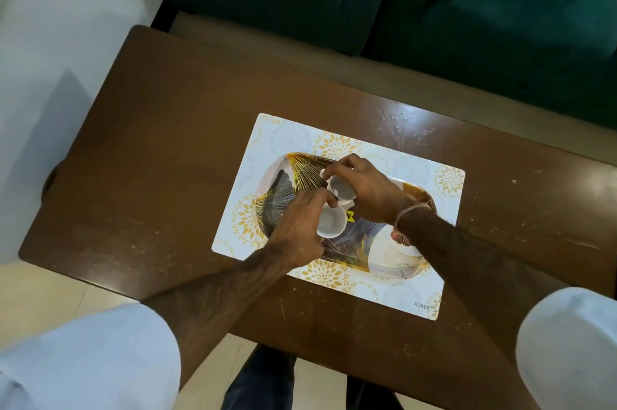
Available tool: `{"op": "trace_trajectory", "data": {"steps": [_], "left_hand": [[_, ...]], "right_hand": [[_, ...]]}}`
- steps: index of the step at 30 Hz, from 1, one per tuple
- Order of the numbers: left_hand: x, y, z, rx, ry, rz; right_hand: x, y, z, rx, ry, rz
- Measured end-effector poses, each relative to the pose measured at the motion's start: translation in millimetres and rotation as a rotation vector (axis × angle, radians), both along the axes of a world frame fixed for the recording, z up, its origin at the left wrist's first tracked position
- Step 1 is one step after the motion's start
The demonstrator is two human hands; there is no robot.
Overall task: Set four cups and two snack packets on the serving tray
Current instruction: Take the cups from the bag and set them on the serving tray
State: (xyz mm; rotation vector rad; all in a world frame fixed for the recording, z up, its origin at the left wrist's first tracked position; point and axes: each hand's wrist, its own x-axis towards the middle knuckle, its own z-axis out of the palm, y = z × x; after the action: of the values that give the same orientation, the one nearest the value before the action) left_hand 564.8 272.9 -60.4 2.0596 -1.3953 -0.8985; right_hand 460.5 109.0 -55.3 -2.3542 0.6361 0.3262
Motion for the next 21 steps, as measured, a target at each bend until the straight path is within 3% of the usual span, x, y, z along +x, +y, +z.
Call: {"op": "trace_trajectory", "data": {"steps": [9,21], "left_hand": [[-9,13,-17,-0.095,-0.020,-0.047],[14,18,-1,-0.133,-0.051,-0.083]], "right_hand": [[2,12,-4,-0.122,0.021,0.083],[-3,10,-1,-0.081,0.008,0.053]]}}
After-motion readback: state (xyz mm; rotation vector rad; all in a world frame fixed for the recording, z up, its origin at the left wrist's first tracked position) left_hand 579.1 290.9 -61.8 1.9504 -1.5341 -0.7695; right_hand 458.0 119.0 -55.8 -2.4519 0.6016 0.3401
